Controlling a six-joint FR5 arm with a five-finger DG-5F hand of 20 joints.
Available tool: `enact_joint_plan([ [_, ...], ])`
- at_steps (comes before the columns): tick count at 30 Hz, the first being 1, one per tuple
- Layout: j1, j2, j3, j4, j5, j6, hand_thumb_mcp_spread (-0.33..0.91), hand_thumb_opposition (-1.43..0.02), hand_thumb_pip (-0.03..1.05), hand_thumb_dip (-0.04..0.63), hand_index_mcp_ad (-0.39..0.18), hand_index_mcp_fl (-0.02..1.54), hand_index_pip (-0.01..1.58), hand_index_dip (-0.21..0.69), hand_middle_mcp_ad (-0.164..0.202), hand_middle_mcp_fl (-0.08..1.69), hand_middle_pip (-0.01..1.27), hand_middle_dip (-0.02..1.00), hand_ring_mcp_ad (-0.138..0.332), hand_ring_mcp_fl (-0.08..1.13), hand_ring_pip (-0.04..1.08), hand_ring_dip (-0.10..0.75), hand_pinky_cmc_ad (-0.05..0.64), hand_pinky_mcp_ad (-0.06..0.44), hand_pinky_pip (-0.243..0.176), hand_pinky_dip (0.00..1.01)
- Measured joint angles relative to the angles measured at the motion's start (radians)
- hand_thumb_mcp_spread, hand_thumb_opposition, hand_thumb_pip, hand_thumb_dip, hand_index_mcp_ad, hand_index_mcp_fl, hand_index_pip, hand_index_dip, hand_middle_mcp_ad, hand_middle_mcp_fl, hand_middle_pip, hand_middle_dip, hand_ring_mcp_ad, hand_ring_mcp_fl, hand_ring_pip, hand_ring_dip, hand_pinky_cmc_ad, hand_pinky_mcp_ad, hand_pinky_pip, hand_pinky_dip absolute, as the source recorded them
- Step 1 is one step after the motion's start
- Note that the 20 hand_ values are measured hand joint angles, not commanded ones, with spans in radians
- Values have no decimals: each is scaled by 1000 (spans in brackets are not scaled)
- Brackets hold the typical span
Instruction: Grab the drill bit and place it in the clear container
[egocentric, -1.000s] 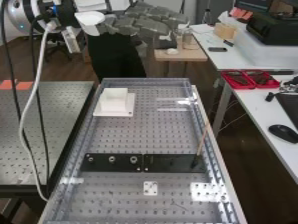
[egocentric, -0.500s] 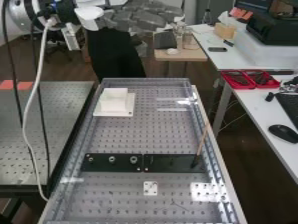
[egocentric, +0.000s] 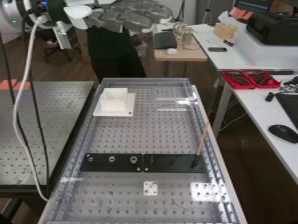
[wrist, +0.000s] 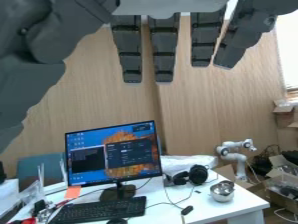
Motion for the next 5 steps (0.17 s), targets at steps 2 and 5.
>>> enact_joint_plan([
  [2, 1, 4, -4, 1, -1, 1, 222, -668, 202, 30, -24, 328, 51, 257, 110, 218, 119, 201, 215, 65, 98, 40, 278, 201, -91, 250],
  [5, 5, 9, -9, 5, 1, -4, 222, -668, 197, 30, -24, 328, 54, 251, 110, 267, 122, 202, 215, 63, 99, 40, 278, 197, -91, 243],
])
